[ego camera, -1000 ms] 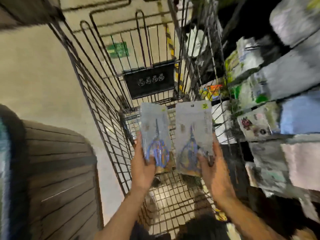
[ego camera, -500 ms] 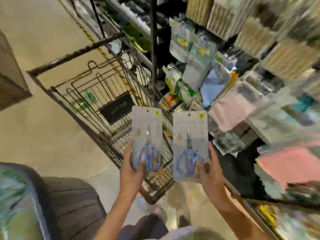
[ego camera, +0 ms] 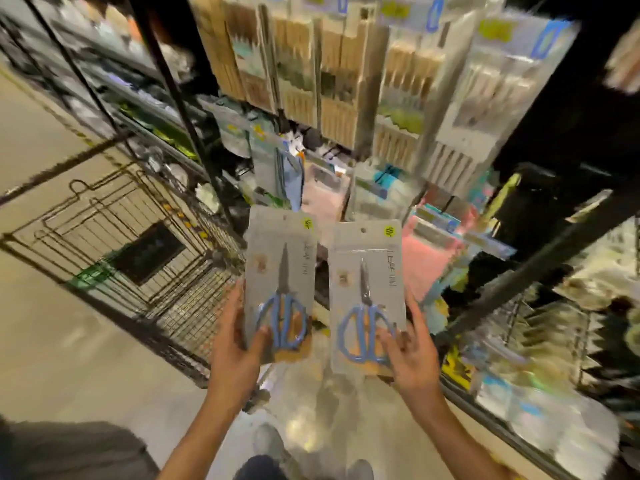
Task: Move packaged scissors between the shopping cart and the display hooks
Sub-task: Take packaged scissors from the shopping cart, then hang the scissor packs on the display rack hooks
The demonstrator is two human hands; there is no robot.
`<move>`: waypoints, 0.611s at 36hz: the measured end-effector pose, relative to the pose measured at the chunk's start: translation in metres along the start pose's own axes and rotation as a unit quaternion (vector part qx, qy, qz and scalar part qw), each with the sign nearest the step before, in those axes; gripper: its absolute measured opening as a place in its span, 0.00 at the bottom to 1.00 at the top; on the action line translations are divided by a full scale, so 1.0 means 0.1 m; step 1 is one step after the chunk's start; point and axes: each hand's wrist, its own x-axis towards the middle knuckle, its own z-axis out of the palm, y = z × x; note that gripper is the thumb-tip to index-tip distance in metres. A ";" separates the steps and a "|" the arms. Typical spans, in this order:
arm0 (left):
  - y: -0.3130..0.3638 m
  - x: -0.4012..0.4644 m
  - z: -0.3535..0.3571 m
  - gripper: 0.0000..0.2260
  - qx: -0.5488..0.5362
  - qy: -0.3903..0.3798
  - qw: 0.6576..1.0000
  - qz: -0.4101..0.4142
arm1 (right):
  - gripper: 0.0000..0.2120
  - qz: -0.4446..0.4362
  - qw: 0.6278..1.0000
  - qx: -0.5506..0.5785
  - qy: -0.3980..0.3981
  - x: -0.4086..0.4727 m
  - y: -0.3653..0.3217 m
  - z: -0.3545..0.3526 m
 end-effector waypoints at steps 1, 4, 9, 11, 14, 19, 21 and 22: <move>0.08 -0.02 0.09 0.34 0.002 -0.011 1.000 0.014 | 0.32 -0.005 1.000 0.003 0.012 -0.03 -0.06 -0.12; 0.32 -0.04 0.35 0.33 -0.025 -0.050 0.998 0.035 | 0.32 -0.017 0.999 0.005 0.048 -0.13 -0.20 -0.45; 0.62 0.04 0.70 0.33 -0.049 -0.123 0.987 0.090 | 0.32 -0.030 0.992 0.019 0.121 -0.34 -0.44 -0.85; 0.70 0.11 0.83 0.33 -0.049 -0.137 0.984 0.106 | 0.32 -0.040 0.989 0.015 0.142 -0.43 -0.58 -0.95; 0.86 0.15 1.01 0.33 -0.060 -0.160 0.977 0.129 | 0.32 -0.051 0.983 0.002 0.177 -0.59 -0.72 -1.10; 1.26 0.03 1.28 0.28 -0.141 -0.223 0.951 0.159 | 0.32 -0.066 0.969 -0.017 0.239 -0.80 -0.93 -1.33; 1.37 0.01 1.38 0.30 -0.145 -0.238 0.946 0.166 | 0.32 -0.073 0.963 -0.018 0.258 -0.88 -1.02 -1.43; 1.41 0.01 1.43 0.31 -0.142 -0.243 0.945 0.168 | 0.31 -0.078 0.960 -0.019 0.267 -0.91 -1.07 -1.48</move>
